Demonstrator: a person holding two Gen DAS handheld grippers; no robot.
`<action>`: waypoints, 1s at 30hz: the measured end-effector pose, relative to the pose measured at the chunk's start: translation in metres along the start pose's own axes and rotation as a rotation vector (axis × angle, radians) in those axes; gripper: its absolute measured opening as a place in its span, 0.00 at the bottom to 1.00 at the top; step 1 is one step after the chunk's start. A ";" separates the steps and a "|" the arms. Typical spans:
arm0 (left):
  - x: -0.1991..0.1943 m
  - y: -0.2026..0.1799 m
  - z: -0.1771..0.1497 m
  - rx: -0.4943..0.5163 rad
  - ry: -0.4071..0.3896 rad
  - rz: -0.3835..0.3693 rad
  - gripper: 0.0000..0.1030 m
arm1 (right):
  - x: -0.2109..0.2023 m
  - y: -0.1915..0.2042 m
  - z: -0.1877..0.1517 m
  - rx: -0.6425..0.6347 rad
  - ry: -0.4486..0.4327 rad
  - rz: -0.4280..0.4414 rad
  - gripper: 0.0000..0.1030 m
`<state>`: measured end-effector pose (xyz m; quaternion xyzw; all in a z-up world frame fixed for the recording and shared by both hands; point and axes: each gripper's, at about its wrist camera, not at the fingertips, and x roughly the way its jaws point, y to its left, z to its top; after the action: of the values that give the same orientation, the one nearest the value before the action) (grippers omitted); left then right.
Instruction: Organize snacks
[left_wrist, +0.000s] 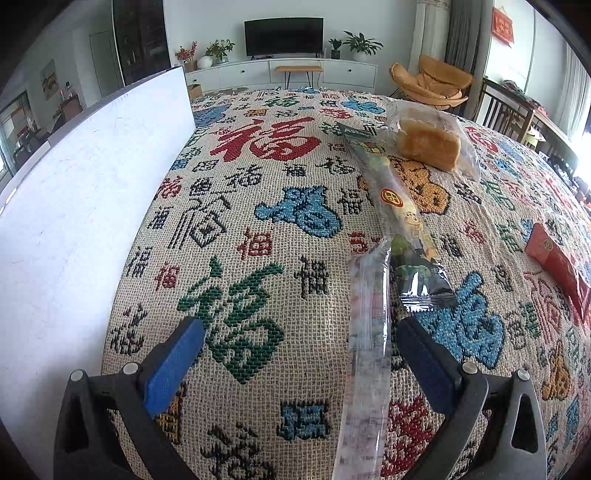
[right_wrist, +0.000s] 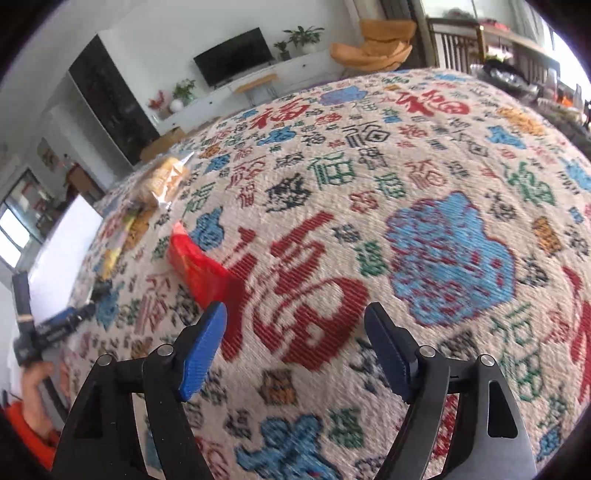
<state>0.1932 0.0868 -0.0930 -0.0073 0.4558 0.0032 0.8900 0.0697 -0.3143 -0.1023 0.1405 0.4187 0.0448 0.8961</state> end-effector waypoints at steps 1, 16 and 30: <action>0.000 0.000 0.000 0.000 0.000 0.000 1.00 | -0.003 -0.001 -0.008 -0.026 -0.006 -0.025 0.78; -0.001 0.000 0.000 0.001 -0.001 0.000 1.00 | 0.013 0.036 -0.022 -0.265 0.026 -0.167 0.82; 0.000 0.000 0.000 0.000 -0.001 0.000 1.00 | 0.012 0.035 -0.022 -0.261 0.029 -0.163 0.84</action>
<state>0.1928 0.0867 -0.0927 -0.0071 0.4554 0.0031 0.8903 0.0622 -0.2741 -0.1148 -0.0124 0.4324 0.0283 0.9012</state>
